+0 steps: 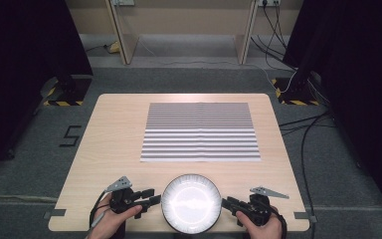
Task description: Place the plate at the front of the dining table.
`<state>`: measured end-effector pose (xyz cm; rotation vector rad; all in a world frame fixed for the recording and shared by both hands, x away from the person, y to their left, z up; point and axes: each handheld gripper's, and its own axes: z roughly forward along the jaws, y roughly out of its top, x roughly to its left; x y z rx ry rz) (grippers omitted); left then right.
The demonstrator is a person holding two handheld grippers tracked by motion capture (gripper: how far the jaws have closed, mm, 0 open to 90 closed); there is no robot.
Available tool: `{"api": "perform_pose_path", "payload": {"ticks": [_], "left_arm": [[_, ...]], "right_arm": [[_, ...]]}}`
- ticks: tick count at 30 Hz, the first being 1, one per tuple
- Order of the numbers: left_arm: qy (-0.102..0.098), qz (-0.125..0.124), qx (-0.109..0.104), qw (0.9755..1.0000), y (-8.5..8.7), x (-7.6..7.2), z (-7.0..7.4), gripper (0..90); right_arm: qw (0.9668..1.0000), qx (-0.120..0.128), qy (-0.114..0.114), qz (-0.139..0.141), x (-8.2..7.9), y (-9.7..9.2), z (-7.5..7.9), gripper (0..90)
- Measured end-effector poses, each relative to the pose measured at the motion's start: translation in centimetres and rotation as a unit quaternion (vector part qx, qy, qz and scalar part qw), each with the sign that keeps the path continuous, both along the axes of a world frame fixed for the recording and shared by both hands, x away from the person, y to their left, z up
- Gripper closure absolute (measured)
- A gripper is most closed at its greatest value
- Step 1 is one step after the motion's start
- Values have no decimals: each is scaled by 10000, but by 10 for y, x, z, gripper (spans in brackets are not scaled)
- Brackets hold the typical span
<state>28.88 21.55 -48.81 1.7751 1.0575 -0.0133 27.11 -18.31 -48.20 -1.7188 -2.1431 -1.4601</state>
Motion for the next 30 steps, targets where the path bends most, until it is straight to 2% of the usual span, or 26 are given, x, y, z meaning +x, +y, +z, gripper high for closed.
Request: {"api": "perform_pose_path", "payload": {"ticks": [5,7,10,12,15,17,19,20,23,24,25,26,28,30], "left_arm": [[115,-94,107,9998,-4,-1,-2,558],[200,-100,126,9997,-5,-1,-3,568],[227,-137,166,9995,-6,-1,-4,569],[277,-146,142,9994,-7,-1,-4,569],[328,-197,215,9990,-9,-1,-4,575],[431,-237,158,9987,-11,0,-5,588],[595,-265,12,9979,-12,0,-5,618],[612,-274,-34,9977,-13,0,-5,625],[569,-254,27,9981,-14,1,-5,630],[586,-231,27,9980,-14,1,-6,630],[586,-247,39,9980,-15,1,-6,633],[594,-249,42,9979,-15,1,-6,633],[554,-231,35,9982,-14,0,-5,629],[555,-202,25,9983,-13,1,-4,627]], "right_arm": [[9998,-68,99,177,0,7,3,744],[9997,-100,161,174,1,8,3,752],[9996,-156,195,126,2,7,2,754],[9994,-160,264,160,3,8,2,754],[9990,-183,344,236,3,11,1,772],[9985,-292,382,242,4,12,2,800],[9985,-281,415,222,5,12,5,838],[9985,-288,408,238,5,11,6,854],[9984,-243,428,293,7,10,10,900],[9981,-124,488,351,8,11,9,900],[9965,58,669,507,8,14,6,898],[9956,100,719,584,8,19,3,885],[9971,-197,483,558,6,26,6,838],[9978,-352,352,427,7,23,14,812]]}}
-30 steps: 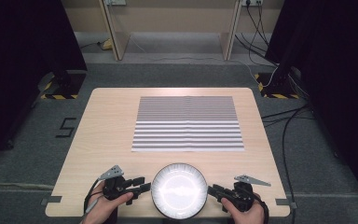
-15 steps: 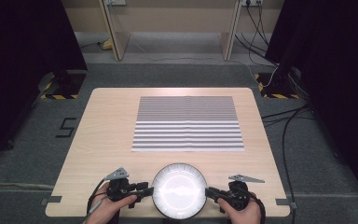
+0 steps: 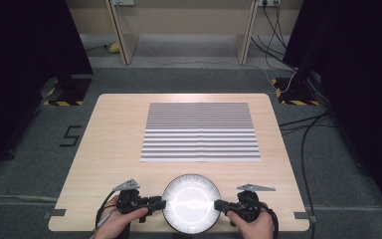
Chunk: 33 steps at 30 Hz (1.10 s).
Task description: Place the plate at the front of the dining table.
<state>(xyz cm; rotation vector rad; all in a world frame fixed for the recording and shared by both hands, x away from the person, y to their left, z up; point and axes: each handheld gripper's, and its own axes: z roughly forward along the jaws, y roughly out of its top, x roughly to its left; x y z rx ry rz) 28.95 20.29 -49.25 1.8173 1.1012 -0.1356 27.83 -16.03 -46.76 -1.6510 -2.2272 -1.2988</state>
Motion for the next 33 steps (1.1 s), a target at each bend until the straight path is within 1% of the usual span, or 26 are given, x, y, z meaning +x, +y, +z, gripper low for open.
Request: {"api": "perform_pose_path", "payload": {"ticks": [2,3,6,10,13,15,17,21,25,27,31,33], "left_arm": [[-5,-3,42,10000,1,1,0,626],[3,-5,42,10000,1,2,-1,626],[6,30,41,10000,0,2,-1,622],[-10,27,53,10000,-1,1,-1,620],[-129,73,102,9998,1,1,1,616],[-189,127,83,9997,4,1,2,613],[-176,117,63,9998,5,0,2,613],[-163,56,44,9998,2,-1,1,612],[-188,83,70,9998,3,0,0,605],[-190,94,69,9998,3,0,-1,605],[-169,42,63,9998,0,1,-1,612],[-155,12,70,9999,-1,1,-2,616]], "right_arm": [[9998,-103,-53,-190,3,-7,6,807],[9997,-122,-8,-212,5,-11,7,807],[9995,-193,161,-165,6,-12,5,808],[9995,-157,242,-123,7,-9,1,807],[9996,-173,149,-144,8,-9,1,798],[9997,-124,110,-185,6,-11,2,790],[9997,-104,112,-164,4,-11,-1,790],[9997,-149,172,-101,2,-7,-5,791],[9997,-153,122,-134,3,-8,-4,788],[9997,-132,136,-135,4,-8,-4,789],[9995,-222,184,-128,4,-7,-6,808],[9995,-208,203,-147,4,-7,-5,815]]}}
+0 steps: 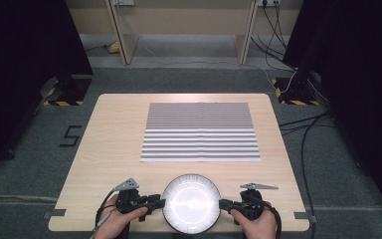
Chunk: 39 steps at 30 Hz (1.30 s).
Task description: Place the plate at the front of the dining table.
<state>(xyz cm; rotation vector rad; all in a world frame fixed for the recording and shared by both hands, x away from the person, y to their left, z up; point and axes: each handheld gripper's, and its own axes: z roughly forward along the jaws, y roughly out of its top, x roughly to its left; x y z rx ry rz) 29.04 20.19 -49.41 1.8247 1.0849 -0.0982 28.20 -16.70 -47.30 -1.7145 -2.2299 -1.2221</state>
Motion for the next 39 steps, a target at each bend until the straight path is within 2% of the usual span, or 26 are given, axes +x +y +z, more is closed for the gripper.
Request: {"api": "perform_pose_path", "payload": {"ticks": [3,7,9,10,11,12,13,14,16,20,23,26,28,29,31,35,39], "left_arm": [[16,-21,3,10000,-2,0,-1,620],[56,-46,-11,10000,-3,1,-1,628],[69,-46,11,10000,-4,1,-2,630],[78,-18,-23,10000,-3,1,-2,617],[91,-46,-16,9999,-3,1,-2,633],[78,-56,-26,10000,-3,1,-2,637],[73,-55,-31,10000,-3,0,-1,636],[62,-44,-44,10000,-2,-1,0,636],[45,-24,-65,10000,-1,-2,0,635],[60,-8,-76,10000,1,0,0,632],[45,2,-101,9999,0,1,1,631],[36,12,-96,9999,1,0,1,629],[48,32,-101,9999,2,0,1,628],[58,33,-90,9999,2,0,0,628],[66,31,-62,10000,2,1,-1,626],[59,15,-62,10000,0,1,-1,625],[64,17,-59,10000,1,1,-1,626]], "right_arm": [[10000,-17,42,-28,0,1,1,822],[9999,-165,50,-9,2,4,4,825],[9998,-199,18,0,2,5,6,872],[9999,-156,-1,54,2,6,8,900],[9993,-26,204,325,3,9,9,900],[9986,-87,280,435,3,17,6,900],[9974,-328,214,603,2,27,2,892],[9973,-353,224,598,2,30,0,854],[9983,-295,186,470,6,31,-1,835],[9995,-228,22,207,8,17,12,827],[9997,-135,87,169,8,10,14,838],[9996,-35,173,217,8,12,11,819],[9998,-85,74,135,7,10,15,790],[9999,-100,-53,-32,7,4,18,788],[9998,-119,-36,-146,8,-1,19,787],[9998,-106,180,-45,7,0,12,810],[9996,-239,174,-21,8,4,9,850]]}}
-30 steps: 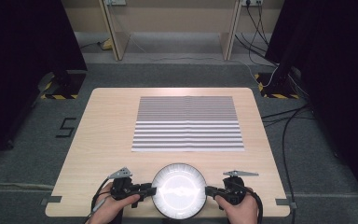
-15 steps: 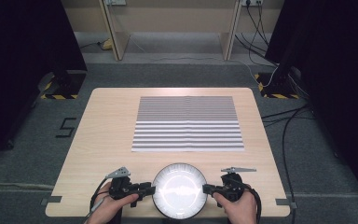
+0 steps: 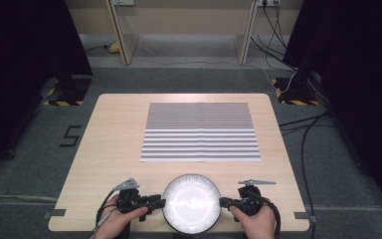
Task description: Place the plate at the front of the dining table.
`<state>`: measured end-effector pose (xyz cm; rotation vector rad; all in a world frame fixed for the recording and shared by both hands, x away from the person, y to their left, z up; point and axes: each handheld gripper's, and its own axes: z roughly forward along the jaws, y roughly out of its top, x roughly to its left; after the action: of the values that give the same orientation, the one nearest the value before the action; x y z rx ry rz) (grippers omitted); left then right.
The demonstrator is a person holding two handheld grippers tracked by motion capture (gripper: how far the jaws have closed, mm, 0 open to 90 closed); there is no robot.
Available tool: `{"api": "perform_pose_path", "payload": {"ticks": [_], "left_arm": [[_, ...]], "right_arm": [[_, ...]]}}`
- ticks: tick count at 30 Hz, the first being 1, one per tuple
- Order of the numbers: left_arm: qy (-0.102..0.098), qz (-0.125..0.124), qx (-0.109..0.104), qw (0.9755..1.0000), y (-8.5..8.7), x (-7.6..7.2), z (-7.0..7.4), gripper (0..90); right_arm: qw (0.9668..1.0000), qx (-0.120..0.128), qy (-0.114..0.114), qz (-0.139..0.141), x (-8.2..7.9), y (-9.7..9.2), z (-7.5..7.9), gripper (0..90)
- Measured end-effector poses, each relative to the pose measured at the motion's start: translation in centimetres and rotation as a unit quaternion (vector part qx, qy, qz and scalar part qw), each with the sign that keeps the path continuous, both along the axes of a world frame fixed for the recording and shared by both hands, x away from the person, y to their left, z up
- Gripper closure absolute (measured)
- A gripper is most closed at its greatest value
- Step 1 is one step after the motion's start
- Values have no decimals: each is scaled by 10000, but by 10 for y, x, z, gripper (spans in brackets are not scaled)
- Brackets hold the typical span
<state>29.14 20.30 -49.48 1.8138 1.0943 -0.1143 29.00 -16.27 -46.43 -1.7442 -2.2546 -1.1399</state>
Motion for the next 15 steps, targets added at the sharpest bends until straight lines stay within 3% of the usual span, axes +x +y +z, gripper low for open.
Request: {"api": "perform_pose_path", "payload": {"ticks": [6,15], "left_arm": [[34,-14,-7,10000,-1,0,-1,631],[33,72,-77,9999,2,2,2,618]], "right_arm": [[9998,-172,-64,67,3,5,5,883],[9999,-20,98,84,5,12,-2,836]]}}
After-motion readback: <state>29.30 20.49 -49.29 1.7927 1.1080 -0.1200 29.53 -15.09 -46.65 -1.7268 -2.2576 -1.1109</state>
